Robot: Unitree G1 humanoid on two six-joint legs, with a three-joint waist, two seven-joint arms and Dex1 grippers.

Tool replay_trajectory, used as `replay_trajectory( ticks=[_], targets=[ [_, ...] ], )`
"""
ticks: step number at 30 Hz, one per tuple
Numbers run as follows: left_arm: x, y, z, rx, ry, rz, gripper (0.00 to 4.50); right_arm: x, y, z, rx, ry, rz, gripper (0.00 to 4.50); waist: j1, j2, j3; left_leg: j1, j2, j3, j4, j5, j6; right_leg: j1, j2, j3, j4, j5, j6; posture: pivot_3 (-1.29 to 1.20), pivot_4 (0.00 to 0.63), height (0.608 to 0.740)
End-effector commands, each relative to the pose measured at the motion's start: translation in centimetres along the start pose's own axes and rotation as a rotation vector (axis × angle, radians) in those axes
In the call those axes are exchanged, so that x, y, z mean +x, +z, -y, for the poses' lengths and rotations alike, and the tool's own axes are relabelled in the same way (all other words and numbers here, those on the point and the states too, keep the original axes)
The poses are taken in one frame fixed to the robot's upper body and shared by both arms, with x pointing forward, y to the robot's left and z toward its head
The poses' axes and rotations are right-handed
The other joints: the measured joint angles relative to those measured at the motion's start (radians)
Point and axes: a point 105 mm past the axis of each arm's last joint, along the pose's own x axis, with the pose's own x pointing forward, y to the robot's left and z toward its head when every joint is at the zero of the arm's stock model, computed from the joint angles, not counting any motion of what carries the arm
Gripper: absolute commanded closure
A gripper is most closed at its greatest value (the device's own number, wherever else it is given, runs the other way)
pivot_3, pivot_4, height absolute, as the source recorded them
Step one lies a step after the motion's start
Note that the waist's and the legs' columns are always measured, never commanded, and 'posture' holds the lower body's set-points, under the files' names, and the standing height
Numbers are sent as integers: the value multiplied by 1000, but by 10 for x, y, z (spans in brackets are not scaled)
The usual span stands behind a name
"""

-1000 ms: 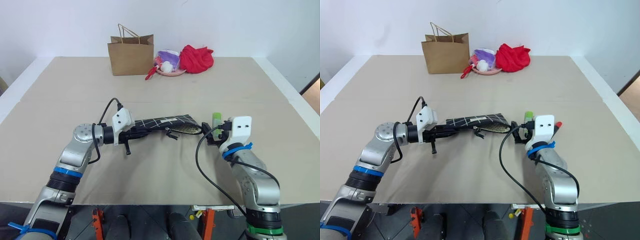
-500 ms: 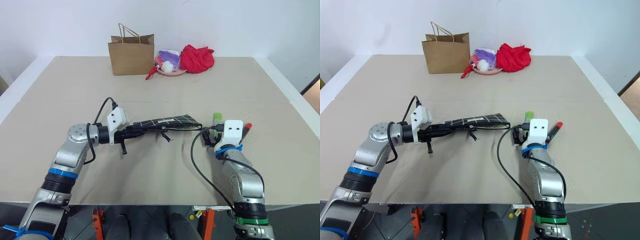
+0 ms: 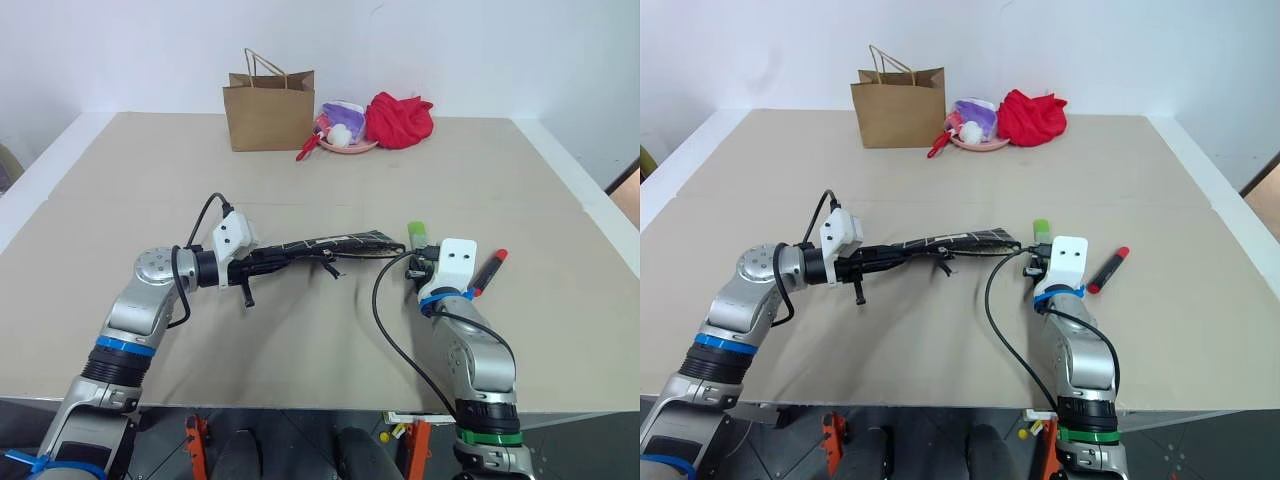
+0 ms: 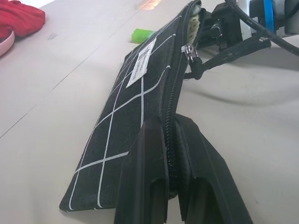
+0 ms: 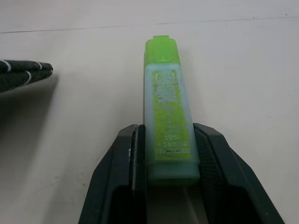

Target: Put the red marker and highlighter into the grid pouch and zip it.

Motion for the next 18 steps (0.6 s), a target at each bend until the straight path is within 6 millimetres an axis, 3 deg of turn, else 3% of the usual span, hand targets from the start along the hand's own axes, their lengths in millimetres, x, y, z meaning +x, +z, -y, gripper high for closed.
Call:
replay_trajectory(
  ticks=[1,6,8,10,14,16,18],
  targets=[
    [-3,15,-5,44,18,39,4500,-2,-20,10,3,-38,-89,3452,0,0,0,0,0,0,0,0,0,0,0,0,0,0,0,0,150,740],
    [-3,14,-6,46,18,32,4500,-3,-6,10,-43,-25,-31,3452,0,0,0,0,0,0,0,0,0,0,0,0,0,0,0,0,150,740],
    [-4,13,-5,49,15,27,4500,-5,15,8,-50,20,50,3452,0,0,0,0,0,0,0,0,0,0,0,0,0,0,0,0,150,740],
    [-4,13,-3,47,3,28,4500,-13,49,1,-105,127,182,3452,-1,2,1,-1,0,0,-1,0,0,-1,0,0,0,0,0,0,150,740],
    [-5,12,-1,54,-17,20,4500,-32,87,-8,-147,320,302,3452,-7,2,2,-3,-1,0,-1,0,0,-4,0,0,0,0,1,0,150,740],
    [-4,11,2,61,-46,23,4500,-50,116,-6,-175,509,364,3452,-9,4,2,-2,0,0,-2,0,1,-4,0,0,0,0,0,0,150,740],
    [-4,11,4,61,-67,29,4500,-67,126,-12,-180,691,360,3452,-7,4,3,-2,-1,0,-2,0,1,-3,0,0,0,-1,1,0,150,740]
  ],
)
